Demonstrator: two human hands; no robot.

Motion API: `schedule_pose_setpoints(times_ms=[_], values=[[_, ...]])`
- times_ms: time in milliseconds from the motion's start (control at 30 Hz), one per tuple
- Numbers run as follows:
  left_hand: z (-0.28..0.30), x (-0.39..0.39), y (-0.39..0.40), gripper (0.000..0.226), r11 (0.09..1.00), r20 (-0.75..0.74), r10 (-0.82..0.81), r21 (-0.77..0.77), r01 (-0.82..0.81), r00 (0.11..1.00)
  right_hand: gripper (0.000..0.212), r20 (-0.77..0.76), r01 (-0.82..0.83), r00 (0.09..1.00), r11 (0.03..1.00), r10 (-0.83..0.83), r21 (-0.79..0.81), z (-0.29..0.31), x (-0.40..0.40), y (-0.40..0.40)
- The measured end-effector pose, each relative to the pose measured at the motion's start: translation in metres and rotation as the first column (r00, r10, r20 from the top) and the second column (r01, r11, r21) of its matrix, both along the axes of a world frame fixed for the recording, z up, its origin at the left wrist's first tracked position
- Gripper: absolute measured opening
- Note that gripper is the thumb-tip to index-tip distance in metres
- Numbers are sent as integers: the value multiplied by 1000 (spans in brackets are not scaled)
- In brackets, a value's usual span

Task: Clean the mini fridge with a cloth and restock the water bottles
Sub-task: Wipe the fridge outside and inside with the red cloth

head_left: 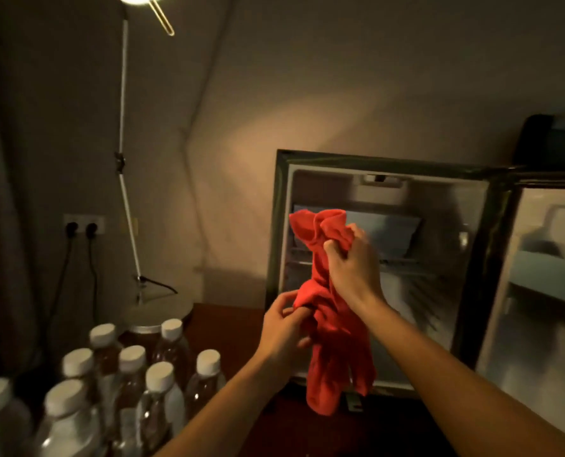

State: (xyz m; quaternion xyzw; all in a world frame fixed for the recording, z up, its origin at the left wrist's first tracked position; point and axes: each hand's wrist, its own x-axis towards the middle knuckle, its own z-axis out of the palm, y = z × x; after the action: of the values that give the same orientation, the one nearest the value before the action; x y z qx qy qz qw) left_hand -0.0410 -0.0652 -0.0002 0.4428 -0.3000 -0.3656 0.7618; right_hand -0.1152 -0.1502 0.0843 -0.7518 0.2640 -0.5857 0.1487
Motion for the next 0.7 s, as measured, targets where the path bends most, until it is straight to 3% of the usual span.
schedule_pose_setpoints(times_ms=[67,200,300,433,533,633,700], values=[[-2,5,-2,15,999,-3,27,25,-27,1000,15,14,-52,999,997,52,49,2,17,-6],[0,18,-12,31,991,73,116,61,-120,991,39,7,-124,992,988,126,-93,13,36,-19],[5,29,-18,31,976,231,202,34,-216,952,47,-44,-137,991,966,130,-222,39,49,-23],[7,35,-24,31,957,407,283,-69,-280,868,35,-28,66,995,863,-93,-501,80,74,-26],[8,39,-29,31,948,444,316,-105,-302,839,41,-99,204,947,812,-305,-547,94,93,-24],[9,47,-33,26,942,375,335,-102,-321,864,37,-220,161,881,702,-419,-694,70,103,-29],[8,53,-34,21,933,314,358,-92,-347,879,44,-304,88,850,684,-431,-724,41,102,-36]])
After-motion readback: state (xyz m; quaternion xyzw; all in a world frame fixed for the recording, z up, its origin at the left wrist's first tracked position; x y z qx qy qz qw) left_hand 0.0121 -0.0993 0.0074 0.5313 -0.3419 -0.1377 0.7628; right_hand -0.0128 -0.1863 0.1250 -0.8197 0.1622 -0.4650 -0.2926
